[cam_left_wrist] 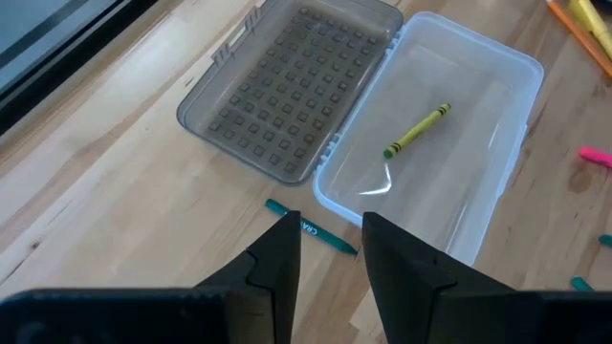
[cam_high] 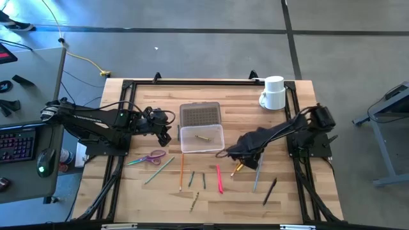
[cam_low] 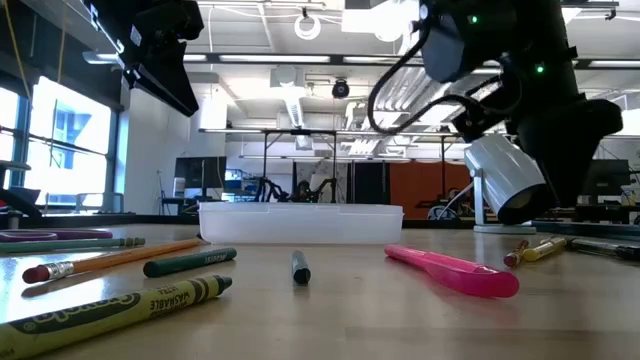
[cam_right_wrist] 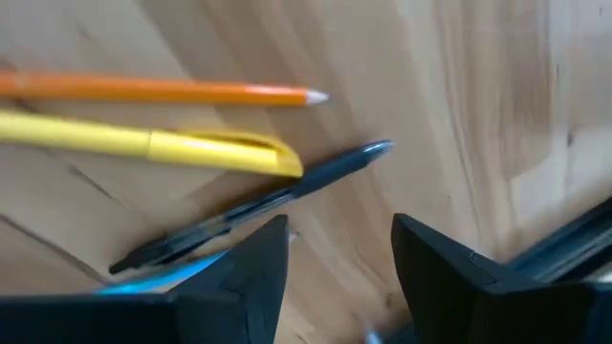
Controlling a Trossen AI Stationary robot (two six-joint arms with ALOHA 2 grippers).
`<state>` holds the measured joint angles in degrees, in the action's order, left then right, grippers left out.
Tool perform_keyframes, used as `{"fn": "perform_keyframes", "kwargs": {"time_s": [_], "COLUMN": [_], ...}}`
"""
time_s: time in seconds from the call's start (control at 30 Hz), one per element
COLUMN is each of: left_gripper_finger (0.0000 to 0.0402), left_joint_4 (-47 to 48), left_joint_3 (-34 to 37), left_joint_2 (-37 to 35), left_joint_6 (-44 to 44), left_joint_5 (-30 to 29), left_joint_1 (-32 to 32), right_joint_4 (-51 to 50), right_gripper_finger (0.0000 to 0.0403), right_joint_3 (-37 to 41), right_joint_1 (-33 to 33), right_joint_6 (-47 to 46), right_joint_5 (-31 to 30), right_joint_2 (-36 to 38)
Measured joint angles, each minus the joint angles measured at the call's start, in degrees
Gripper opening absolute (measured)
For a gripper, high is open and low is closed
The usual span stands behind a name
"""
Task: Pick & place school supplies into a supply box
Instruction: Put the left black pen into the gray supply box
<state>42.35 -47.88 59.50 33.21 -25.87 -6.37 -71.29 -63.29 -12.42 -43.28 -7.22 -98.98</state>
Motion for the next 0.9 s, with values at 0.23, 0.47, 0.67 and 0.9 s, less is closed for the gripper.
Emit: {"fn": "perform_keyframes", "kwargs": {"time_s": [0.23,0.47,0.67,0.9], "left_gripper_finger": [0.015,0.015,0.015,0.015], "left_joint_4": [0.15,-0.36,-2.78,-3.41], "left_joint_3": [0.0,0.0,0.02,0.02], "left_joint_2": [0.0,0.0,0.0,0.01], "left_joint_6": [0.01,1.28,1.79,1.79], "left_joint_5": [0.0,-0.04,-0.06,-0.04], "left_joint_1": [0.0,0.0,0.0,0.0], "right_joint_4": [10.82,23.7,26.21,26.7], "right_gripper_finger": [0.0163,0.0141,0.0134,0.0133], "right_joint_3": [13.73,23.47,24.42,24.37], "right_joint_1": [4.03,5.39,5.45,5.43], "right_joint_6": [-11.32,-21.41,-22.76,-24.32], "right_joint_5": [0.41,6.12,2.76,1.7], "right_joint_2": [13.31,19.6,19.16,17.23]}}
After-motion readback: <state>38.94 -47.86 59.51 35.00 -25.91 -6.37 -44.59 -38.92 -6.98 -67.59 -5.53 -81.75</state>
